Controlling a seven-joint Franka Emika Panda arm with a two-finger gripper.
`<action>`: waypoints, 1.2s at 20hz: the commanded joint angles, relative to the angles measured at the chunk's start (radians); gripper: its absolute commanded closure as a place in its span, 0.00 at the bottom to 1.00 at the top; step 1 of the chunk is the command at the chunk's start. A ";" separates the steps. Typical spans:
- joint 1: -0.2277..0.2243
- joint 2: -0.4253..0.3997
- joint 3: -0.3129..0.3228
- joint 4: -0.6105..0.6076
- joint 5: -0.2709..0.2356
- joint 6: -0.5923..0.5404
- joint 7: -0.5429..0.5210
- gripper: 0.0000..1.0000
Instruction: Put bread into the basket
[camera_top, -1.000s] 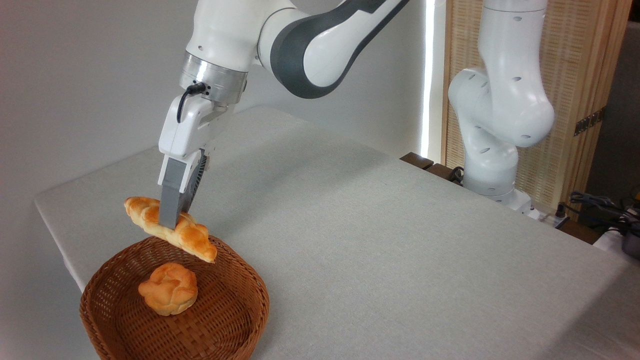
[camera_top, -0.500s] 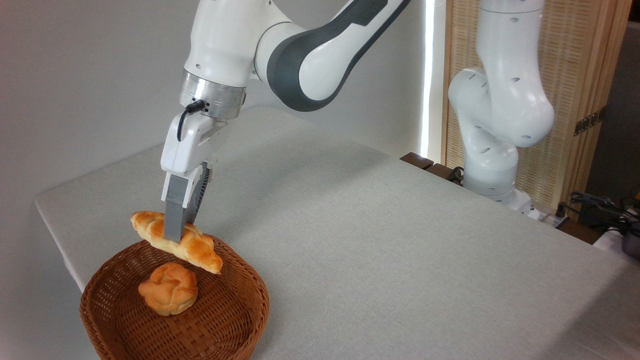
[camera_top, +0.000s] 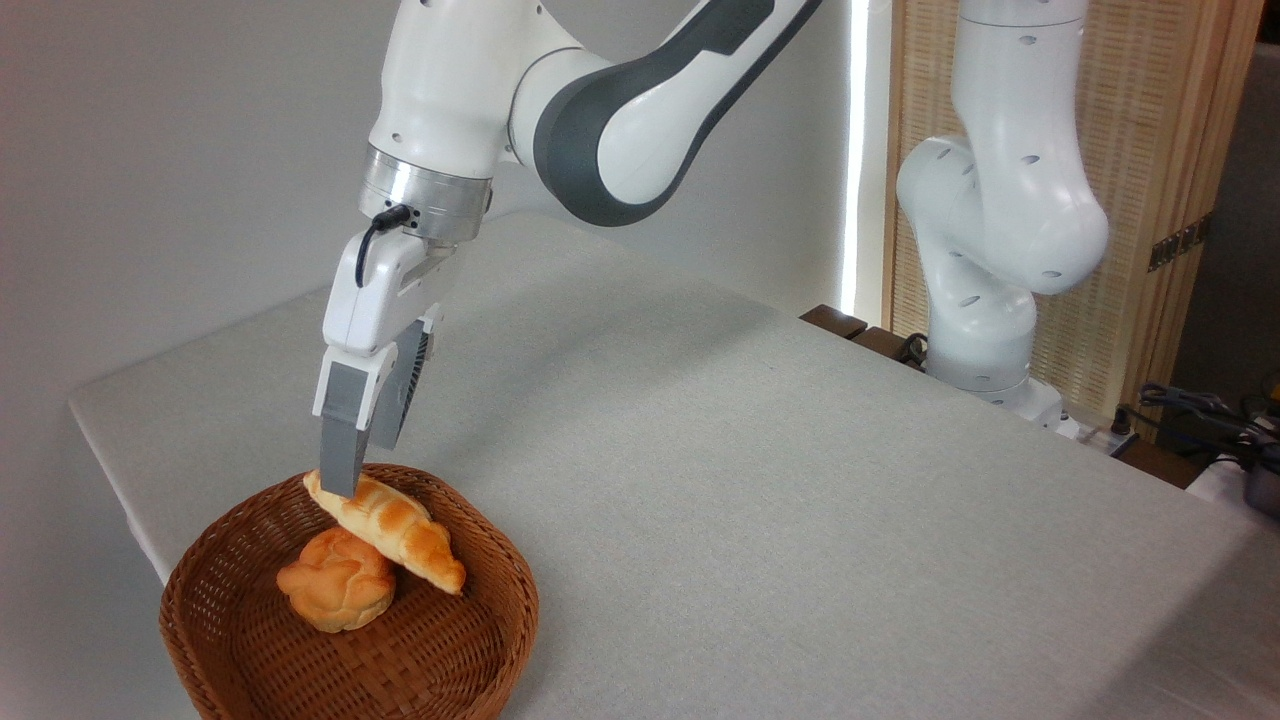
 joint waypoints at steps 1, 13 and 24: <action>-0.004 -0.027 0.007 0.005 -0.003 -0.025 -0.013 0.00; -0.003 -0.069 0.008 0.072 0.000 -0.323 -0.586 0.00; 0.002 -0.082 0.102 0.204 -0.012 -0.659 -0.844 0.00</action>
